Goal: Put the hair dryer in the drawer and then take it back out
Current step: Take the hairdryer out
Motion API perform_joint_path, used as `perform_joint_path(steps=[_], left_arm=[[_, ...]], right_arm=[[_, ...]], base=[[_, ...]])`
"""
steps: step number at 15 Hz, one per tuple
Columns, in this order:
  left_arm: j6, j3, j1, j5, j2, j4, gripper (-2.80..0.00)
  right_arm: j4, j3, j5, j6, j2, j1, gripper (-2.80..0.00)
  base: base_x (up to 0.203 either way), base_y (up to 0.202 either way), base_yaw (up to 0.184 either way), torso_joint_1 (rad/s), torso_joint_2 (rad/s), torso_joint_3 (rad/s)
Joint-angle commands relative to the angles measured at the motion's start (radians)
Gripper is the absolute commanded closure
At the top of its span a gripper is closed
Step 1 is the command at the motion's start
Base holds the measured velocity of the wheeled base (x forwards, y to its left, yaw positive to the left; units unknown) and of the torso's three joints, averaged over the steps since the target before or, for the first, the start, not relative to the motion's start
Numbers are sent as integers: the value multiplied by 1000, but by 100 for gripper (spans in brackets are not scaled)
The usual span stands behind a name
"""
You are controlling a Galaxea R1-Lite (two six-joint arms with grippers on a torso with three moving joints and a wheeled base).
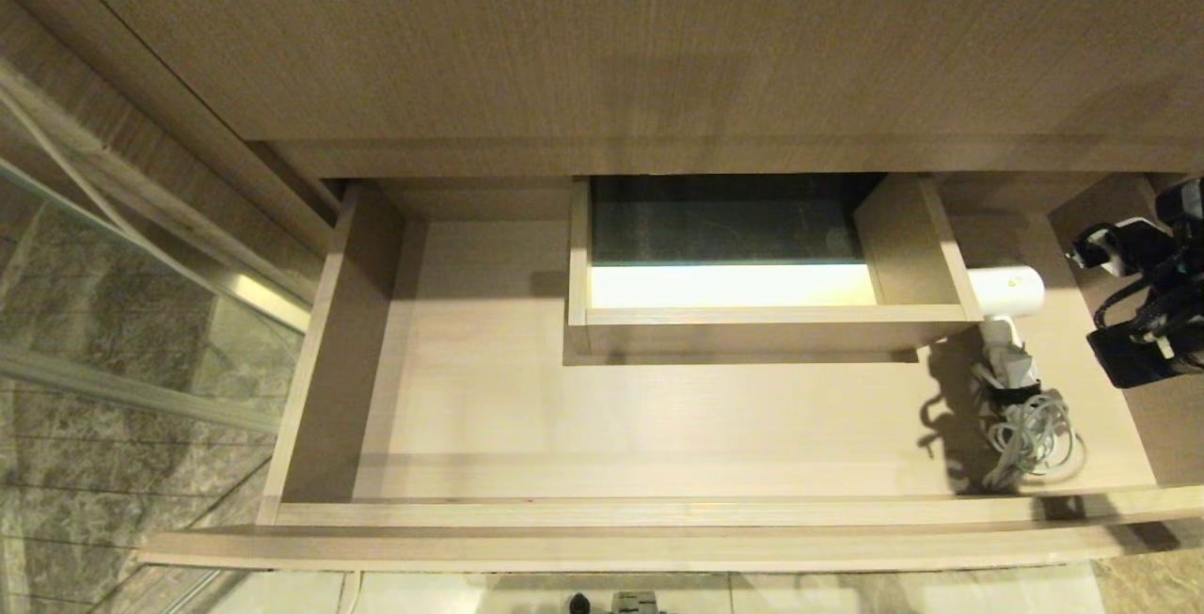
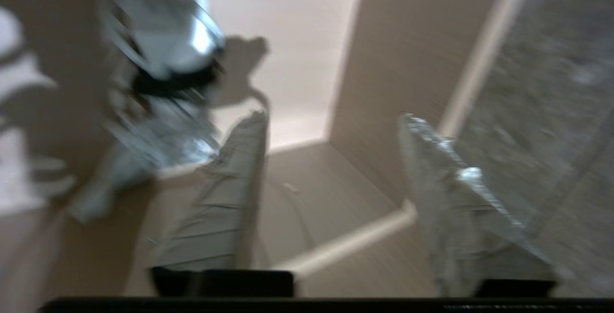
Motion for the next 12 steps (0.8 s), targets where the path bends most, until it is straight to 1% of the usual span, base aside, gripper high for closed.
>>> perform_joint_path(steps=[1,4,6,7,9,10,12], left_arm=[[0,0,0,0,0,0,0],[0,0,0,0,0,0,0],[0,-2,0,0,0,0,0],[0,0,0,0,0,0,0],[0,-1,0,0,0,0,0],[0,0,0,0,0,0,0],[0,0,0,0,0,0,0]], right_arm=[[-4,-27,-1,20,62,21,-280],[-6,-75,1,89,120,38,-280],[-12,-90,15,112,138,39,-280],[-13,-102,34,114,145,38,-280],[-14,-119,104,118,155,36,-280],[-14,-123,121,121,155,34,-280],[-12,-114,126,129,146,36,-280]], base=[[0,0,0,0,0,0],[0,0,0,0,0,0],[0,0,0,0,0,0],[0,0,0,0,0,0],[0,0,0,0,0,0],[0,0,0,0,0,0],[0,0,0,0,0,0]])
